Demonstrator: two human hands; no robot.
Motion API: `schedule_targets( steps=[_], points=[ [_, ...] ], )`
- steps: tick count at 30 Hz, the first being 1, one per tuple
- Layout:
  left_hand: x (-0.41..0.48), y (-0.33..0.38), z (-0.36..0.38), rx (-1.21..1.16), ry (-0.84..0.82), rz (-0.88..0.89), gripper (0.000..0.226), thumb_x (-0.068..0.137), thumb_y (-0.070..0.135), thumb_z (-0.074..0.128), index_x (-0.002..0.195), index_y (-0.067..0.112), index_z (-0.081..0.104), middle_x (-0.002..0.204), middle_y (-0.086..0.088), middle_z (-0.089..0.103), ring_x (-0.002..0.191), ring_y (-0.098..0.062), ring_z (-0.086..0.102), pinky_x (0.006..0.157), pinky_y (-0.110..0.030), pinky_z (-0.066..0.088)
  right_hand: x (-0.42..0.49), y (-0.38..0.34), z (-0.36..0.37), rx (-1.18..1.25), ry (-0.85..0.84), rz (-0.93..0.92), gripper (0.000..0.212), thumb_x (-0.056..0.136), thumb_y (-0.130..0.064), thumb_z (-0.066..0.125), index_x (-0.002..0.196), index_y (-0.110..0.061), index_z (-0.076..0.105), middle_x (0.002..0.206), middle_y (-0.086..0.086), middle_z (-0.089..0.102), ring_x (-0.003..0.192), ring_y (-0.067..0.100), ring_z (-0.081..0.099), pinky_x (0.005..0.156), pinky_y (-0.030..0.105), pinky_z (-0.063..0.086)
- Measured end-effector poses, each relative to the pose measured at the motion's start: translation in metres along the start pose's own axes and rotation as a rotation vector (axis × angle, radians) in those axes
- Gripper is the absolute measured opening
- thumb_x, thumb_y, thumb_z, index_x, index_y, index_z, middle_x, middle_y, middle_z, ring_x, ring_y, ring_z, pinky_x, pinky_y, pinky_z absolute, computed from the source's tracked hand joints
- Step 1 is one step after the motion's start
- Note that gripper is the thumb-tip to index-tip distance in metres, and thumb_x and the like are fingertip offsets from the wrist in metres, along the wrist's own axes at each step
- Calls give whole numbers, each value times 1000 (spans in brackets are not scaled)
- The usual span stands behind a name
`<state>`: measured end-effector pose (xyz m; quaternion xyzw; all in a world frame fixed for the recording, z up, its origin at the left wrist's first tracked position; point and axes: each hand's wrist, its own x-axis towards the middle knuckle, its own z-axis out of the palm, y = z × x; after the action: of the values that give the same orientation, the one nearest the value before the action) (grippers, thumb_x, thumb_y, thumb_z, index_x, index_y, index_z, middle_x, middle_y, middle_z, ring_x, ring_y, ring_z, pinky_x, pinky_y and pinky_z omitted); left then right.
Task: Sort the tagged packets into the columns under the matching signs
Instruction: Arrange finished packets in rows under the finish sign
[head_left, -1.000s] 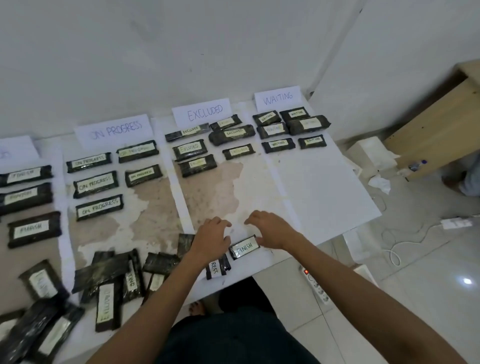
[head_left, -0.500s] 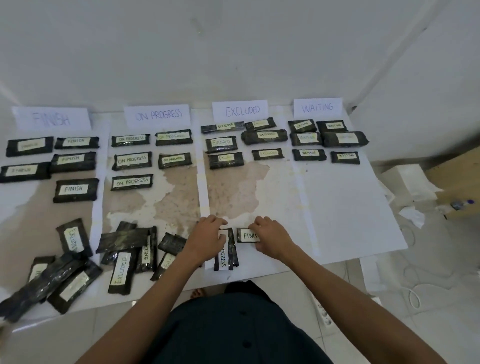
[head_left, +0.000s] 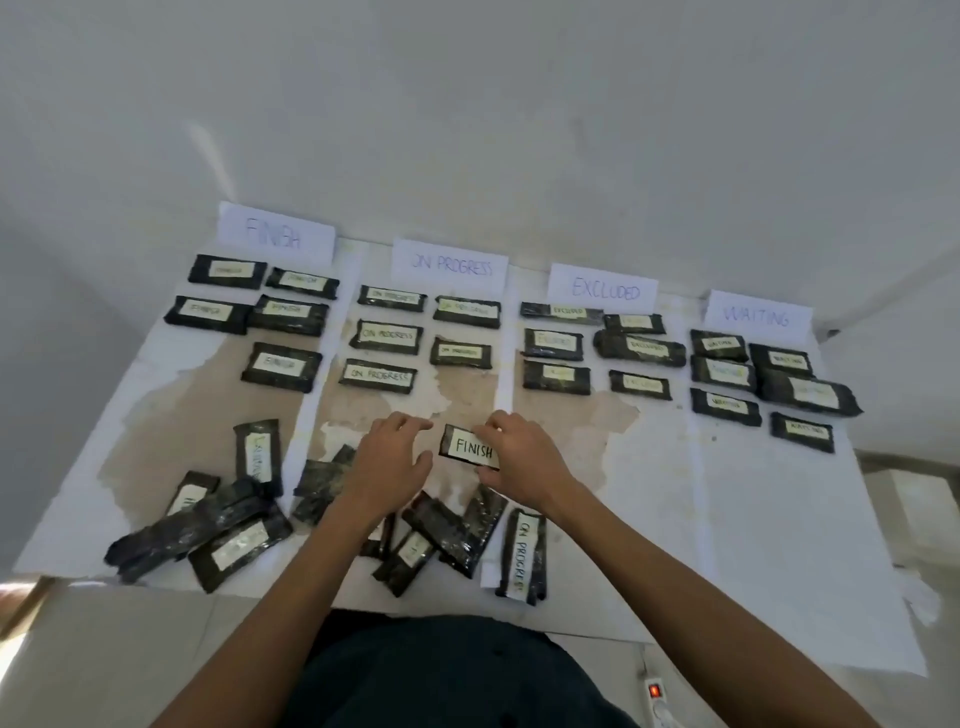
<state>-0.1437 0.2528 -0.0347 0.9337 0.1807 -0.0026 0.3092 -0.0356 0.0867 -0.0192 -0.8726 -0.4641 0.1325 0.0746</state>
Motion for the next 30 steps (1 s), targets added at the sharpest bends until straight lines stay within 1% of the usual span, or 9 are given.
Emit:
schedule_targets(
  steps=[5,9,14,18,20,23,26,30],
  points=[
    [2,-58,-50,5,43,-58,40,85,18,58,125,14,54,125,-6,54,118,-26,45,98,-38,40,53,-56,6,61,29,-22,54,83,-32,65,130,-10,51,117,12,55,104,30,52,84,40,43],
    [3,-112,-87,-3,68,-110,41,84,16,59,125,12,55,124,-10,55,118,-28,45,99,-40,41,97,-101,17,100,54,-40,53,83,-30,66,129,-10,53,118,12,58,107,31,53,84,41,44],
    [7,-179,-125,27,93,-167,41,82,14,59,123,12,55,122,-10,54,113,-29,47,96,-40,43,156,-155,28,140,62,-80,48,78,-26,70,121,-8,60,108,13,62,97,33,57,78,44,49],
    [17,-225,-147,19,94,-195,44,82,13,60,125,10,54,125,-13,53,116,-31,46,98,-42,41,201,-192,43,148,69,-88,43,78,-24,71,117,-8,62,107,13,62,93,33,58,74,44,51],
    [22,-245,-154,1,84,-220,47,83,11,59,129,8,50,134,-15,48,124,-32,42,102,-43,37,222,-208,51,156,62,-94,43,78,-24,71,117,-8,61,109,13,62,97,32,57,77,45,50],
    [27,-274,-159,9,56,-250,55,85,12,57,138,7,42,147,-17,35,134,-34,32,109,-45,30,254,-228,65,158,43,-91,43,79,-22,70,119,-8,60,113,14,60,102,33,55,82,43,47],
    [31,-298,-157,22,26,-278,59,86,13,57,141,6,36,151,-18,28,138,-34,27,112,-46,27,284,-243,80,154,29,-80,42,79,-21,71,117,-8,61,110,14,60,100,34,56,80,43,46],
    [38,-322,-151,56,-3,-305,62,87,14,57,142,4,32,152,-19,25,140,-34,24,113,-43,24,320,-253,99,126,19,-87,40,82,-23,69,119,-11,60,115,9,60,105,29,53,85,41,43]
  ],
)
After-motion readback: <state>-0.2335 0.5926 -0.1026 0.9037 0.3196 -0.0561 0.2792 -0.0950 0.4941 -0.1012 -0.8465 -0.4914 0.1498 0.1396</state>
